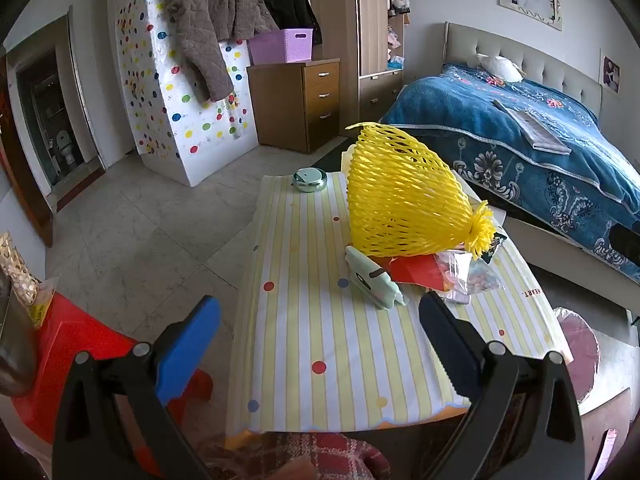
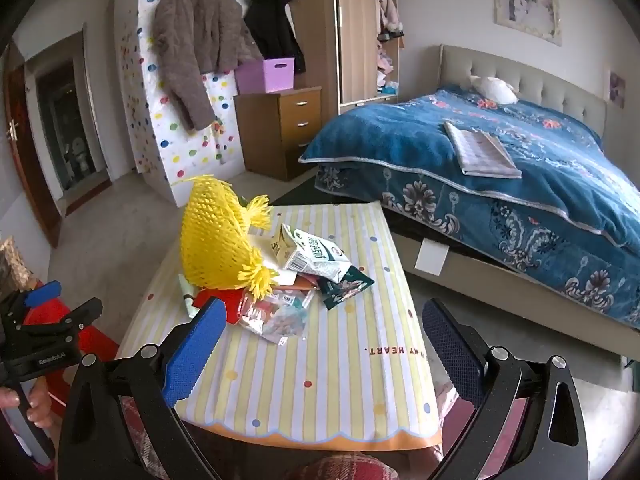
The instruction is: Collect trash
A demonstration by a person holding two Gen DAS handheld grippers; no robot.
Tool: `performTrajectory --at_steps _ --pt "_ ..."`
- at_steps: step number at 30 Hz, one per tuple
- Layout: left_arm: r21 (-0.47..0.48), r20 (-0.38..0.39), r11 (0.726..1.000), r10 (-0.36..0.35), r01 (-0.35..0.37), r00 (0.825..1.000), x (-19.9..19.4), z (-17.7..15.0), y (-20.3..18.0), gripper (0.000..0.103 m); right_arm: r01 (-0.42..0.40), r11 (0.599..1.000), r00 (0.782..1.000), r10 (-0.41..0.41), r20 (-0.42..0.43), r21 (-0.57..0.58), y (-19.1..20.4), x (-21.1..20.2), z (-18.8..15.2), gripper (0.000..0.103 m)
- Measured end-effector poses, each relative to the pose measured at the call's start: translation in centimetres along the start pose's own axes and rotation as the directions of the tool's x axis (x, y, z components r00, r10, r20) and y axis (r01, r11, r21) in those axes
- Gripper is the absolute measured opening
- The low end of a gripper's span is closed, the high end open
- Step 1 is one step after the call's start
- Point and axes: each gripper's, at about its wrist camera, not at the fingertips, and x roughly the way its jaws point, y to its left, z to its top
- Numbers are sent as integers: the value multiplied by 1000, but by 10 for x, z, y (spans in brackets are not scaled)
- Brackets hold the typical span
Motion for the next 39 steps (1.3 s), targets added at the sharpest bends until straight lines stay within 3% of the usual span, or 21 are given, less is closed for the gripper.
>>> performTrajectory --at_steps 39 --pt "0 -2 1000 0 0 1000 -1 -1 -3 96 3 1000 1000 -3 2 -1 3 1 -3 97"
